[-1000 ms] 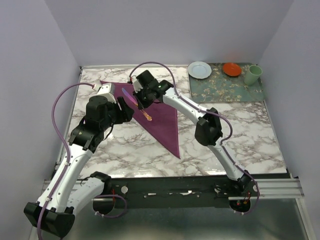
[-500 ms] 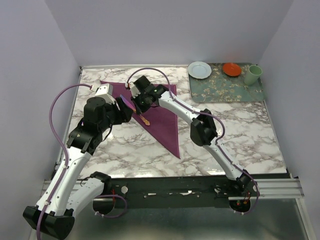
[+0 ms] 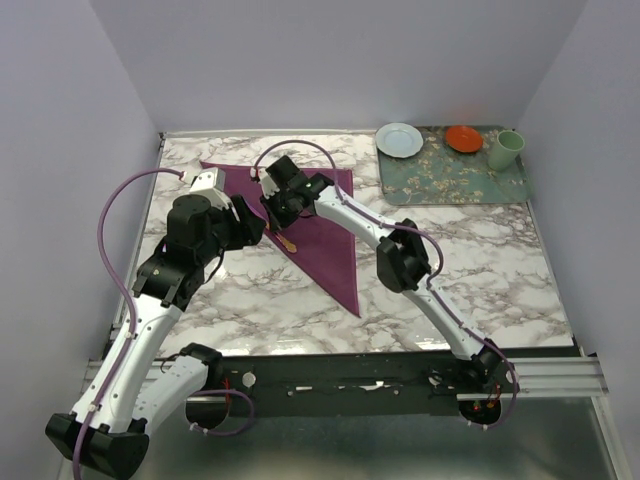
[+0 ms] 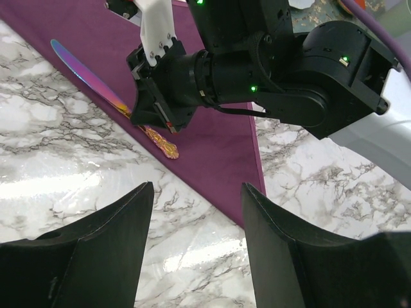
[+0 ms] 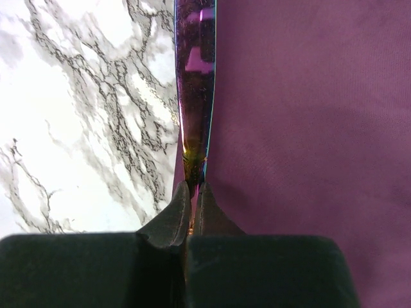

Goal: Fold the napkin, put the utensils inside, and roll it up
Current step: Place the utensil onto the napkin

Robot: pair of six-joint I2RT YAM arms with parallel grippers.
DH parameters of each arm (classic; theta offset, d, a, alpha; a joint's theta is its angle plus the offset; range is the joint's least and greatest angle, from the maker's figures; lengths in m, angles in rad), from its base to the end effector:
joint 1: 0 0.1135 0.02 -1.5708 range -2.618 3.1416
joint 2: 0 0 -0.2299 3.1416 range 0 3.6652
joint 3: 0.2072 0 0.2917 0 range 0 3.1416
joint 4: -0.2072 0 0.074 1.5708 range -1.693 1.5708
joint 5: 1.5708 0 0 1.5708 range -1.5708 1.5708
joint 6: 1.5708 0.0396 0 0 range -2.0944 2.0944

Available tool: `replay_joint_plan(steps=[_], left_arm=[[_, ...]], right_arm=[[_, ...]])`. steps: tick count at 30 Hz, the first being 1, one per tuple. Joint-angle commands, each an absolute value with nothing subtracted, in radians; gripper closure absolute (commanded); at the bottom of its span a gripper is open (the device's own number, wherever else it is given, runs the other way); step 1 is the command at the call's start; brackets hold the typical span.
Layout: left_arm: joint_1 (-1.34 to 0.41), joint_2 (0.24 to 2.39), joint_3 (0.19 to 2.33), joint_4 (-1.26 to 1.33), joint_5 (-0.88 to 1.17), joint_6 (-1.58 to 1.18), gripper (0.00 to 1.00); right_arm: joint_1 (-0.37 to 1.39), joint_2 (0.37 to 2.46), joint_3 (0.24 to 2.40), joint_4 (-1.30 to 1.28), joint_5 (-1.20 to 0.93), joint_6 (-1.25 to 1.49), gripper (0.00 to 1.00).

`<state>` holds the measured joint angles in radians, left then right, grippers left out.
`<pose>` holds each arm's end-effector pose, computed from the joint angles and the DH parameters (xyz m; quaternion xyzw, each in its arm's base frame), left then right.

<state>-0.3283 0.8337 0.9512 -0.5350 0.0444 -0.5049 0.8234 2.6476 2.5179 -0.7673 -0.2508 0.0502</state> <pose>0.2320 -0.0809 0.3307 -0.0618 0.8359 -0.2376 0.4909 0.3893 0.4345 0.1573 -0.3913 0.8517 0.2457 0.2472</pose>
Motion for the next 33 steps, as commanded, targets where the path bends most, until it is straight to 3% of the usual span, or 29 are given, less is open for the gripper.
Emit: replay_joint_plan(steps=[1,33], left_arm=[[-0.319,0.819,0.948,-0.549,0.028,-0.497,0.34],[-0.311,0.822,0.946,-0.548,0.041,-0.499,0.34]], right_arm=[[0.825,2.657,2.531,-0.773,-0.249,0.040,0.99],[0.801,2.665,2.499,-0.744,-0.230,0.072,0.96]])
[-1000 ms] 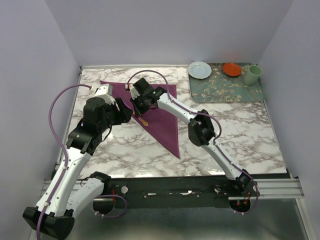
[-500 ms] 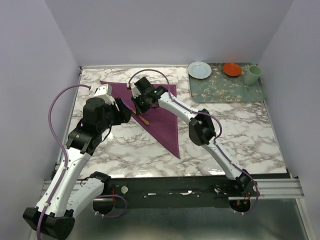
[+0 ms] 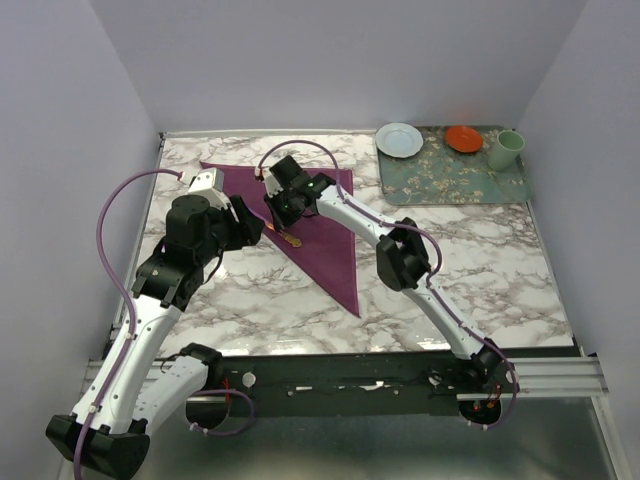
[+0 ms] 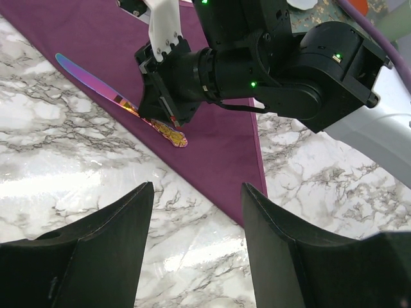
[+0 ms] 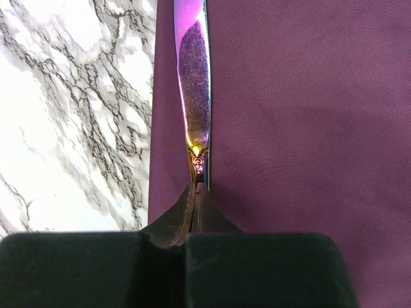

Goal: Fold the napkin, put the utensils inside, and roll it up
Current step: Place the utensil onto the napkin

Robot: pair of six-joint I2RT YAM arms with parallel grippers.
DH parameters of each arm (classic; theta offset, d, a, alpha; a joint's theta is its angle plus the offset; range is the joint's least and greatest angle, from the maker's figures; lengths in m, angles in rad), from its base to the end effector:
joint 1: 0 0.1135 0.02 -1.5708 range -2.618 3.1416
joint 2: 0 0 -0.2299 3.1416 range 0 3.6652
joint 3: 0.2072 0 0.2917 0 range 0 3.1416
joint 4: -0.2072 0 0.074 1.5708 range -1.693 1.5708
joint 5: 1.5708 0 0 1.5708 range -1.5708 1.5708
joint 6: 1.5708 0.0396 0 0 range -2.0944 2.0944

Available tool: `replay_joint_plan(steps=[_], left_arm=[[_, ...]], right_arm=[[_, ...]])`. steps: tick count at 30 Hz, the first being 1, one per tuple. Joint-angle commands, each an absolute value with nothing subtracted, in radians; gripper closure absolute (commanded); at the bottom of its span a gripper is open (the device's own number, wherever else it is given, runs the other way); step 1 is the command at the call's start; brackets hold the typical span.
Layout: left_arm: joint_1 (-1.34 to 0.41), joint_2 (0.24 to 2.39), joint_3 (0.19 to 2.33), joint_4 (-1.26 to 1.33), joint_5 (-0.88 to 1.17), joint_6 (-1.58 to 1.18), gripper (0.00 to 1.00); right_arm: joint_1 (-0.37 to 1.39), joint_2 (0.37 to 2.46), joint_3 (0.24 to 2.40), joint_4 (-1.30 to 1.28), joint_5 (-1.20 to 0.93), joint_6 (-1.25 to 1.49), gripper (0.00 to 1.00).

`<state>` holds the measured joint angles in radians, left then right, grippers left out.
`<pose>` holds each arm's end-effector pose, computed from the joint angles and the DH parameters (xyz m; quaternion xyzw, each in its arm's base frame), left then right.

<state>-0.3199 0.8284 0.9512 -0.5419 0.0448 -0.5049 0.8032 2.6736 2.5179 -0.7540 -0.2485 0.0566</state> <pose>0.2313 -0.0785 0.3312 -0.0653 0.8361 -0.2354 0.4912 0.3996 0.4281 0.1435 -0.3797 0.8593 0.2408 0.2439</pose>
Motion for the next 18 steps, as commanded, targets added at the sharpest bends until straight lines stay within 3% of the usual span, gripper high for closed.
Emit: replay_joint_plan(steps=[1,3,5,18], left_arm=[[-0.311,0.822,0.945,-0.548,0.044,-0.500,0.34],[-0.311,0.819,0.943,-0.546,0.048,-0.503,0.34],[-0.311,0.815,0.939,-0.548,0.048,-0.505,0.34],[-0.308,0.808,0.934,-0.542,0.058,-0.511,0.34]], right_arm=[[0.801,2.654,2.491,-0.745,-0.229,0.072,0.93],[0.799,2.651,2.476,-0.750,-0.229,0.069,0.79],[0.801,2.654,2.468,-0.756,-0.224,0.064,0.74],[0.802,2.665,2.473,-0.790,-0.155,0.041,0.62]])
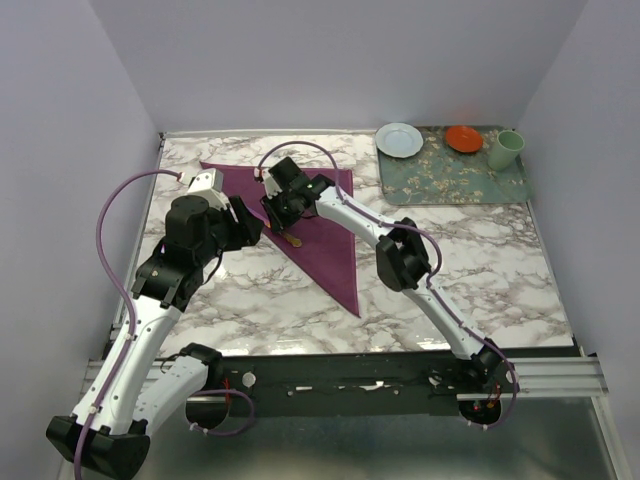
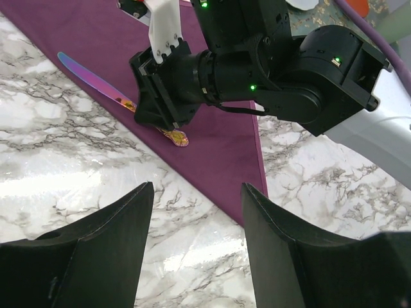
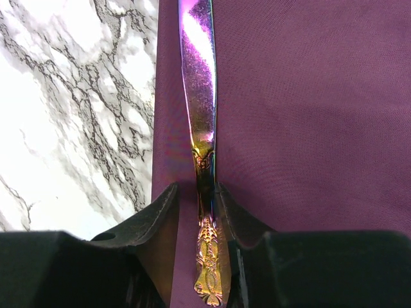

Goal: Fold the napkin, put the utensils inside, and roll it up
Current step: Place the utensil onto the napkin

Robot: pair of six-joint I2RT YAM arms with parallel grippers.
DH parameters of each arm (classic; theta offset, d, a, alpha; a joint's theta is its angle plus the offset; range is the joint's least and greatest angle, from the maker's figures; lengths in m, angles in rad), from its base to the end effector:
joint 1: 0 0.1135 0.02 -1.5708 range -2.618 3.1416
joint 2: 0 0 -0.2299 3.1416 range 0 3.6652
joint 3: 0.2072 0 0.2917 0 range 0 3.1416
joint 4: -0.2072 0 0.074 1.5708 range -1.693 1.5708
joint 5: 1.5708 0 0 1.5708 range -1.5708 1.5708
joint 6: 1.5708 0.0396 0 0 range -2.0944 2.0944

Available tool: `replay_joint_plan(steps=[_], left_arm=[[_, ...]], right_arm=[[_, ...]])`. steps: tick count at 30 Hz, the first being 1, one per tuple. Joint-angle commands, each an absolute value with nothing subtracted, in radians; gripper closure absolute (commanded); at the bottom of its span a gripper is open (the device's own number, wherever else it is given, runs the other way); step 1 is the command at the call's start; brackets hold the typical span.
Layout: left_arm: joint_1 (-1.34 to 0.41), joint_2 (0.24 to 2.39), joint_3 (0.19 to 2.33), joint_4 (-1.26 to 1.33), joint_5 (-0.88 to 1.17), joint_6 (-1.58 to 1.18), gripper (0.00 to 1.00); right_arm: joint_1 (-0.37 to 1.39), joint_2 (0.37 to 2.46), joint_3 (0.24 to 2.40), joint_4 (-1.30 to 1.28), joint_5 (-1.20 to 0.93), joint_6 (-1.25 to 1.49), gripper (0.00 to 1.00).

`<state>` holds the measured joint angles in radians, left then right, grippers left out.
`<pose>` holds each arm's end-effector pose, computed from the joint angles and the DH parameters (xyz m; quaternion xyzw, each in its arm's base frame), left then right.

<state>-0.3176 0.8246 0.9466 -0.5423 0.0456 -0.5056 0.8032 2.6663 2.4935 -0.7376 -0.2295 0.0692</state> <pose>0.2309 -0.0778 0.3303 -0.0664 0.8363 -0.2351 0.4908 0.3997 0.4272 0.1398 -0.3718 0.8639 0.2343 0.2462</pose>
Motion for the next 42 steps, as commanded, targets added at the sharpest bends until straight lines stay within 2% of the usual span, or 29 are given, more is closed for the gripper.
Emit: replay_joint_plan(steps=[1,19,22,26,34,35,42], left_arm=[[-0.310,0.810,0.933,-0.541,0.058,-0.511,0.34],[-0.307,0.810,0.930,-0.538,0.067,-0.518,0.34],[-0.305,0.807,0.931,-0.540,0.067,-0.517,0.34],[-0.304,0.802,0.933,-0.541,0.066,-0.515,0.34],[-0.302,0.796,0.934,-0.546,0.067,-0.515,0.34],[-0.302,0.796,0.934,-0.546,0.067,-0.515,0.34],[-0.302,0.793,0.936,-0.543,0.074,-0.517,0.34]], right_arm=[[0.802,2.666,2.477,-0.798,-0.152,0.040,0.62],[0.811,2.669,2.479,-0.810,-0.109,0.028,0.57],[0.813,2.669,2.479,-0.811,-0.106,0.046,0.62],[0.813,2.668,2.473,-0.804,-0.107,0.080,0.74],[0.813,2.649,2.467,-0.799,-0.087,0.120,0.81],[0.813,2.645,2.465,-0.798,-0.092,0.132,0.84],[0.813,2.622,2.454,-0.778,-0.160,0.178,0.88]])
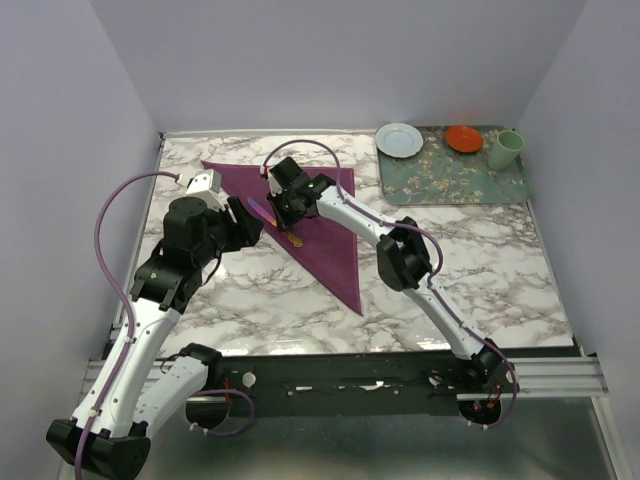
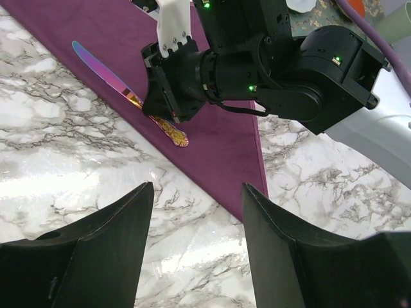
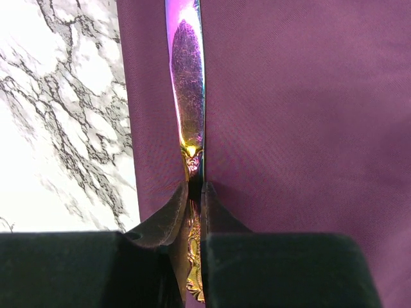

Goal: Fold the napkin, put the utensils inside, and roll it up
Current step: Place the utensil onto the napkin

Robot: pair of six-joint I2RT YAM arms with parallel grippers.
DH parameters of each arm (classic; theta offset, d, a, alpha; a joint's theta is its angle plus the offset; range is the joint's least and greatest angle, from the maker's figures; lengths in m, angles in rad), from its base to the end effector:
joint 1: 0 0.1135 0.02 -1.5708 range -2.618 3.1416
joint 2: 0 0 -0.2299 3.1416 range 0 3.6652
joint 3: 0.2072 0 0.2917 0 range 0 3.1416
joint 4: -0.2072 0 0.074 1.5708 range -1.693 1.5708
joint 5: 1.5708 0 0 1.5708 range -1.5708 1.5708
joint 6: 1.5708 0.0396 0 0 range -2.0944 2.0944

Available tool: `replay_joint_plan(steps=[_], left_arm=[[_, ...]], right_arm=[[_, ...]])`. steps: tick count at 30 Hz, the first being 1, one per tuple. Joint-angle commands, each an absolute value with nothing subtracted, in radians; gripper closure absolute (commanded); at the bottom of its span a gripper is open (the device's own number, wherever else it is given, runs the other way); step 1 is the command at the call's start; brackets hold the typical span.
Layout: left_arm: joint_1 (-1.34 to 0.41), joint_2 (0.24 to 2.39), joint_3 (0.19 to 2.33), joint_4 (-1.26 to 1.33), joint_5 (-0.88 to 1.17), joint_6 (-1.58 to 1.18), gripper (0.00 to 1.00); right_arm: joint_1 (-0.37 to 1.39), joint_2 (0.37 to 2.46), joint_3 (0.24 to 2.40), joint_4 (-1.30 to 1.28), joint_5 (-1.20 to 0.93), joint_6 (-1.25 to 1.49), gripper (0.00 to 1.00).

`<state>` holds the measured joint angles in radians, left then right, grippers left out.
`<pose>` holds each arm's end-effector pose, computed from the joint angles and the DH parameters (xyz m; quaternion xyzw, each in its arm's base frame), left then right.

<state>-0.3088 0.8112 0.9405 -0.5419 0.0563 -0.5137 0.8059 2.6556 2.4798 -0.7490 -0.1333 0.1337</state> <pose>0.2290 -0.0754 0.3310 -0.0702 0.8338 -0.2403 0.4920 0.3999 0.4243 0.1396 -0.3320 0.8863 0.1997 0.2538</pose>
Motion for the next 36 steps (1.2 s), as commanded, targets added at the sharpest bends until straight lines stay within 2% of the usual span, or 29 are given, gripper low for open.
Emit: replay_joint_plan(steps=[1,13,23,25,27,29,31,36], left_arm=[[-0.302,0.793,0.936,-0.545,0.074,-0.517,0.34],[-0.302,0.788,0.922,-0.543,0.072,-0.517,0.34],[-0.298,0.807,0.917,-0.534,0.068,-0.534,0.33],[-0.292,0.827,0.923,-0.529,0.051,-0.564,0.31],[-0.279,0.850,0.931,-0.534,0.009,-0.598,0.20],[-0.233,0.899,0.948,-0.529,0.014,-0.646,0.18],[-0.190,0.958,0.948,-0.477,0.038,-0.675,0.18],[0.029,1.156,0.899,-0.236,0.260,-0.810,0.22]], right_arm=[[0.815,2.623,2.454,-0.776,-0.161,0.182,0.88],[0.816,2.625,2.459,-0.744,-0.218,0.187,0.89],[0.818,2.605,2.464,-0.755,-0.203,0.195,0.80],[0.818,2.585,2.464,-0.765,-0.196,0.209,0.78],[0.818,2.527,2.451,-0.772,-0.178,0.239,0.72],[0.816,2.470,2.387,-0.775,-0.157,0.274,0.63],[0.808,2.350,2.315,-0.775,-0.143,0.299,0.58],[0.781,2.064,1.869,-0.709,-0.193,0.318,0.50]])
